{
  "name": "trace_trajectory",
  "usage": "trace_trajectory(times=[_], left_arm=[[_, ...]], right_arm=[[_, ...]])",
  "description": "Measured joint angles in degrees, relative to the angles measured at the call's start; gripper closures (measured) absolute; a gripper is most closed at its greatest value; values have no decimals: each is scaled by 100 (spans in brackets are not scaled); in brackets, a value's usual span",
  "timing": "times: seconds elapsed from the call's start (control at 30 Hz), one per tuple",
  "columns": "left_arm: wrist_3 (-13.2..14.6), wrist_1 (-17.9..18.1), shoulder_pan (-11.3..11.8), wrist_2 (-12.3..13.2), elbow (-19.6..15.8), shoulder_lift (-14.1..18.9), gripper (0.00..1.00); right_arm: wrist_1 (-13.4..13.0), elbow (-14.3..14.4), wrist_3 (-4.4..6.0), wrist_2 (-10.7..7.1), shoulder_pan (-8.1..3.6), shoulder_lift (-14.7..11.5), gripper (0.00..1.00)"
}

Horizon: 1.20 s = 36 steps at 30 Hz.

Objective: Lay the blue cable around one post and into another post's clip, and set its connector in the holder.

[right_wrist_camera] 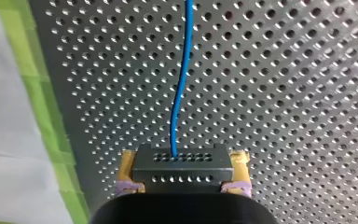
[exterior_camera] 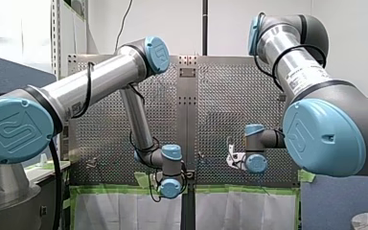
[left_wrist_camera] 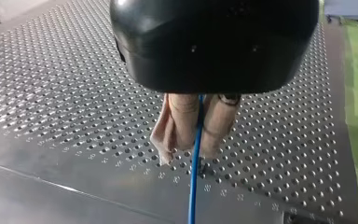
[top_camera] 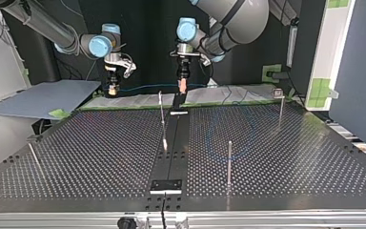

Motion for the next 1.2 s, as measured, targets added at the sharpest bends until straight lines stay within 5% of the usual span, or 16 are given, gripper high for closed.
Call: trace_trajectory(times=[0.4,0.73,1.2], left_arm=[[732,-65,-129,-102,117,0,82],[1169,-519,-238,-34,405,0,82],[1079,-592,-252,-54,522,0,82]], right_arm=[[-98,-44,3,-34,-114,19,39],[-109,-52,-51,-37,-240,34,39],[-103,-53,-35,-104,-387,55,39]])
